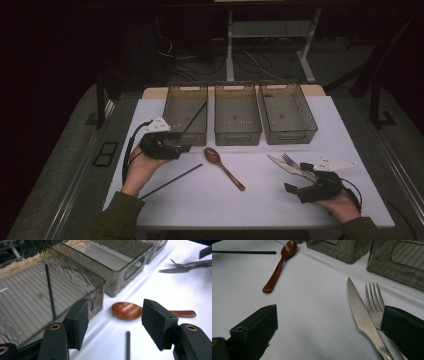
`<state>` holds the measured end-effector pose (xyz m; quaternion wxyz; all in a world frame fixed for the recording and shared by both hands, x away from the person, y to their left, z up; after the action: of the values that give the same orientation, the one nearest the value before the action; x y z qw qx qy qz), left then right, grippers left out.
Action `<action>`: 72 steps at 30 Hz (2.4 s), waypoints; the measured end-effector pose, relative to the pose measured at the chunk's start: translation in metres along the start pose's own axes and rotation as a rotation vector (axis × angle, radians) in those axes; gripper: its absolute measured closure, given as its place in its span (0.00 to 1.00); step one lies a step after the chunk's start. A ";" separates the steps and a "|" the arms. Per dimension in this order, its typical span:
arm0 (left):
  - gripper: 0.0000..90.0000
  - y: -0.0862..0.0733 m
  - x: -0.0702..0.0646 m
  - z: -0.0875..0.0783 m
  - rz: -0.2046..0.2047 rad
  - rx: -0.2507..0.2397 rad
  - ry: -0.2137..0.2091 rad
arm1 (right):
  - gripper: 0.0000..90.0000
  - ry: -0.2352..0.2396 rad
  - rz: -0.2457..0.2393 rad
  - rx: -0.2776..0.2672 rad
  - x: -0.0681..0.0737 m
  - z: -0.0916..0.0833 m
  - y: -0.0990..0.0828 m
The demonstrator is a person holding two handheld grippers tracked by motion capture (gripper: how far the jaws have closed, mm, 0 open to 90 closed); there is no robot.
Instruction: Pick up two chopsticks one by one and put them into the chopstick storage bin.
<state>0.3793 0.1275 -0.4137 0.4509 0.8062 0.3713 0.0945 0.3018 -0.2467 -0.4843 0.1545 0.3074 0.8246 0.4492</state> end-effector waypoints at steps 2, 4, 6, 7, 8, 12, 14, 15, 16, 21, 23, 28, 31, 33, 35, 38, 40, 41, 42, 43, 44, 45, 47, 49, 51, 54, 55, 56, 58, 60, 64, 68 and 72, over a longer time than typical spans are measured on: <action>0.42 -0.006 -0.001 -0.003 0.002 0.003 -0.002 | 0.01 0.001 0.000 -0.002 0.000 0.000 0.000; 0.42 -0.012 -0.003 -0.007 0.002 0.000 -0.007 | 0.01 0.001 0.001 -0.002 0.000 0.000 0.000; 0.42 -0.020 -0.004 -0.011 0.002 -0.001 -0.012 | 0.01 0.001 0.000 -0.002 0.000 0.000 0.000; 0.43 -0.024 -0.005 -0.012 0.003 -0.002 -0.014 | 0.01 0.001 -0.001 -0.002 0.000 0.000 0.000; 0.43 -0.028 -0.005 -0.014 0.005 0.001 -0.016 | 0.01 0.001 -0.001 -0.003 0.000 0.000 0.000; 0.45 -0.040 -0.004 -0.018 -0.004 0.004 -0.019 | 0.01 0.000 -0.001 -0.005 0.000 -0.001 0.000; 0.46 -0.051 -0.003 -0.021 0.001 0.020 -0.014 | 0.01 0.001 0.002 -0.005 0.001 -0.002 0.000; 0.47 -0.056 -0.003 -0.023 -0.003 0.025 -0.014 | 0.01 0.001 0.001 -0.007 0.001 -0.002 0.000; 0.47 -0.059 -0.003 -0.024 -0.003 0.030 -0.017 | 0.01 0.001 0.003 -0.010 0.001 -0.002 0.001; 0.51 -0.079 0.003 -0.028 0.003 0.068 0.002 | 0.01 -0.004 0.008 -0.016 0.000 -0.004 0.001; 0.53 -0.087 0.004 -0.031 -0.002 0.081 0.006 | 0.01 -0.007 0.004 -0.018 0.000 -0.005 0.002; 0.62 -0.104 0.005 -0.038 -0.020 0.082 0.006 | 0.01 -0.002 0.001 -0.012 0.000 -0.002 0.001; 0.70 -0.110 0.004 -0.041 -0.025 0.082 0.007 | 0.01 0.001 0.001 -0.012 0.000 -0.002 0.001; 0.73 -0.113 0.004 -0.041 -0.031 0.089 -0.008 | 0.01 0.003 -0.001 -0.013 0.000 -0.002 0.001; 0.75 -0.117 0.005 -0.040 -0.045 0.091 -0.027 | 0.01 0.003 -0.001 -0.012 0.000 -0.002 0.001; 0.79 -0.122 0.006 -0.036 -0.044 0.116 -0.041 | 0.01 0.003 0.000 -0.011 0.001 -0.001 0.001; 0.81 -0.125 0.006 -0.034 -0.038 0.134 -0.048 | 0.01 0.003 -0.001 -0.010 0.001 -0.001 0.001; 0.82 -0.126 0.007 -0.033 -0.046 0.140 -0.047 | 0.01 0.003 0.000 -0.009 0.001 -0.001 0.001; 0.83 -0.126 0.007 -0.033 -0.046 0.140 -0.047 | 0.01 0.002 0.000 -0.009 0.000 -0.001 0.001; 0.84 -0.128 0.008 -0.032 -0.056 0.139 -0.053 | 0.01 0.001 0.001 -0.008 0.000 -0.001 0.001; 0.85 -0.129 0.009 -0.032 -0.057 0.145 -0.045 | 0.01 0.001 0.003 -0.009 0.000 -0.001 0.001; 0.85 -0.130 0.010 -0.032 -0.054 0.151 -0.043 | 0.01 0.002 0.004 -0.009 0.000 -0.001 0.001; 0.86 -0.131 0.010 -0.031 -0.050 0.156 -0.043 | 0.01 0.002 0.003 -0.007 0.000 -0.001 0.001; 0.86 -0.132 0.011 -0.031 -0.050 0.158 -0.040 | 0.01 0.003 0.002 -0.008 0.000 -0.001 0.001; 0.90 -0.132 0.011 -0.031 -0.048 0.156 -0.034 | 0.01 0.003 0.003 -0.008 0.000 -0.001 0.001; 0.93 -0.132 0.012 -0.031 -0.046 0.160 -0.033 | 0.01 0.003 0.004 -0.008 0.001 -0.001 0.001; 0.93 -0.132 0.012 -0.031 -0.042 0.162 -0.032 | 0.01 0.005 0.004 -0.008 0.001 -0.002 0.001; 0.94 -0.132 0.011 -0.030 -0.039 0.169 -0.029 | 0.01 0.004 0.004 -0.008 0.001 -0.002 0.001; 0.94 -0.131 0.011 -0.030 -0.034 0.180 -0.028 | 0.01 0.004 0.004 -0.008 0.001 -0.001 0.001; 0.95 -0.130 0.010 -0.029 -0.047 0.186 -0.026 | 0.01 0.004 0.003 -0.007 0.001 -0.001 0.001; 0.95 -0.130 0.011 -0.030 -0.039 0.197 -0.028 | 0.01 0.003 -0.002 -0.008 0.001 -0.001 0.001; 0.95 -0.126 0.009 -0.031 -0.039 0.184 -0.029 | 0.01 0.002 0.000 -0.008 0.001 -0.001 0.001; 0.95 -0.118 0.004 -0.033 -0.052 0.153 -0.032 | 0.01 0.001 -0.004 -0.008 0.000 -0.001 0.001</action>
<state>0.3058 0.1894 -0.4892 0.3962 0.8297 0.3910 0.0412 0.3016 -0.2469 -0.4827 0.1561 0.3051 0.8233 0.4524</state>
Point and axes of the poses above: each handheld gripper's, and its own axes: z roughly forward along the jaws, y roughly out of its top, x roughly to its left, the point moved 8 cm from there along z, roughly forward along the jaws, and after that the axes turned 9 degrees about -z, right-handed, at the moved point
